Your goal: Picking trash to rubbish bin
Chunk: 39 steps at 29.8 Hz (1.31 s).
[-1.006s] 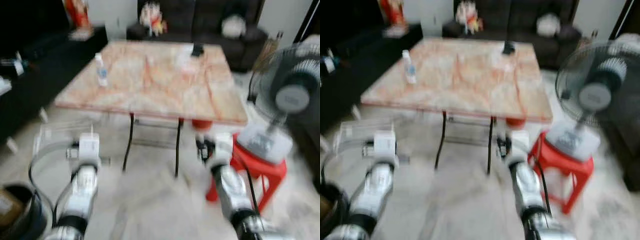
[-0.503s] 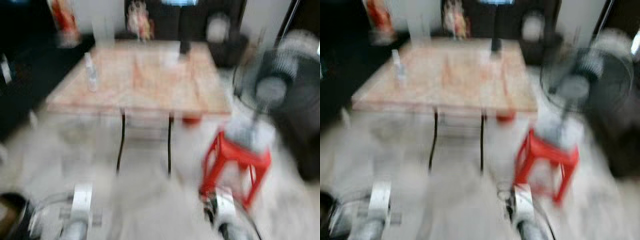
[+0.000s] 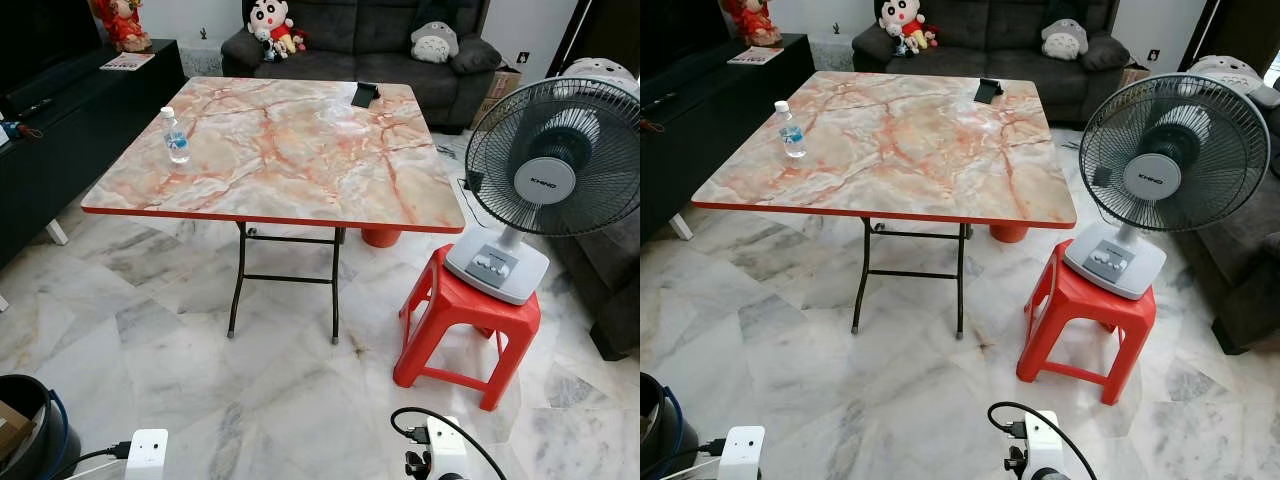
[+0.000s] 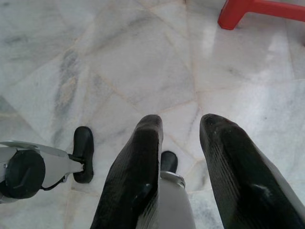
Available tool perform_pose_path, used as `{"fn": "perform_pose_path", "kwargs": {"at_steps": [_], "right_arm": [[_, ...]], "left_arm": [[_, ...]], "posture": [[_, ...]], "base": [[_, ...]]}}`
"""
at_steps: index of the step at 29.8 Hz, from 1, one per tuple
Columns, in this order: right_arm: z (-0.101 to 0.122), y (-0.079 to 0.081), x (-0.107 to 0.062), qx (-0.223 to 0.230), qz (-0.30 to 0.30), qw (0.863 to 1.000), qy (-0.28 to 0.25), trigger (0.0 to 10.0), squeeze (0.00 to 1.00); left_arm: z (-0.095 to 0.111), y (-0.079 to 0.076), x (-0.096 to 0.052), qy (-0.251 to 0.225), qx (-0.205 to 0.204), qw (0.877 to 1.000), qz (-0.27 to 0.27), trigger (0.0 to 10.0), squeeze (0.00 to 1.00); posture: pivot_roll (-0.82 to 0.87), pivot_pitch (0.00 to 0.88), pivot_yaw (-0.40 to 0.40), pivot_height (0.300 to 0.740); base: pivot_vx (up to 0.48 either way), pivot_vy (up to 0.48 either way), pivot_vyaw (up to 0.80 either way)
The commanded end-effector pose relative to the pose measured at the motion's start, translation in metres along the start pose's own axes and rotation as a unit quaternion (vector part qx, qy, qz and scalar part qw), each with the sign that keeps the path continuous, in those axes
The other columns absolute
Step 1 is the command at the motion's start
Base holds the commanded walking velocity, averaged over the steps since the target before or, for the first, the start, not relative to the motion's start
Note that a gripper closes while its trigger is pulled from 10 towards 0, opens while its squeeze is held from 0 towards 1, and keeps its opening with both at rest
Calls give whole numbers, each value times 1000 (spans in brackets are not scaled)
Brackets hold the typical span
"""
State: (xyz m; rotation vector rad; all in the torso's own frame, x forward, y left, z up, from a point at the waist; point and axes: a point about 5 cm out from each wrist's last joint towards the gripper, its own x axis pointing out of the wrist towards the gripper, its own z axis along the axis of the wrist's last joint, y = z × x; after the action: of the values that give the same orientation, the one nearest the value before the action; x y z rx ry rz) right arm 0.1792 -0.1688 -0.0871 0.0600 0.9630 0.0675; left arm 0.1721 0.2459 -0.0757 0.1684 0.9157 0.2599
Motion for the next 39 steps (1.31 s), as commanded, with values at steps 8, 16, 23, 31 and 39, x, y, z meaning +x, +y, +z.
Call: {"fn": "perform_pose_path", "kwargs": {"at_steps": [8,16,23,31,39], "right_arm": [[5,3,2,-32,-14,999,21,10000,0],[-2,4,2,-24,-15,999,33,10000,0],[-5,3,1,-25,-16,999,31,10000,0],[-1,4,1,-29,-11,999,28,10000,0],[2,7,2,-32,0,999,22,10000,0]], "left_arm": [[-5,0,-1,14,5,1000,3,10000,0],[-6,0,-1,15,12,1000,0,10000,0],[-6,-4,-1,14,19,1000,-6,10000,0],[-6,-6,-1,10,13,1000,-10,10000,0],[-8,-6,-2,13,11,1000,-8,10000,0]], "posture": [[10,0,-29,740],[3,0,-22,740],[0,0,-26,740],[7,0,-33,740],[10,0,-40,740]], "base": [[0,0,788],[0,0,788],[0,0,749],[0,0,794],[0,0,794]]}}
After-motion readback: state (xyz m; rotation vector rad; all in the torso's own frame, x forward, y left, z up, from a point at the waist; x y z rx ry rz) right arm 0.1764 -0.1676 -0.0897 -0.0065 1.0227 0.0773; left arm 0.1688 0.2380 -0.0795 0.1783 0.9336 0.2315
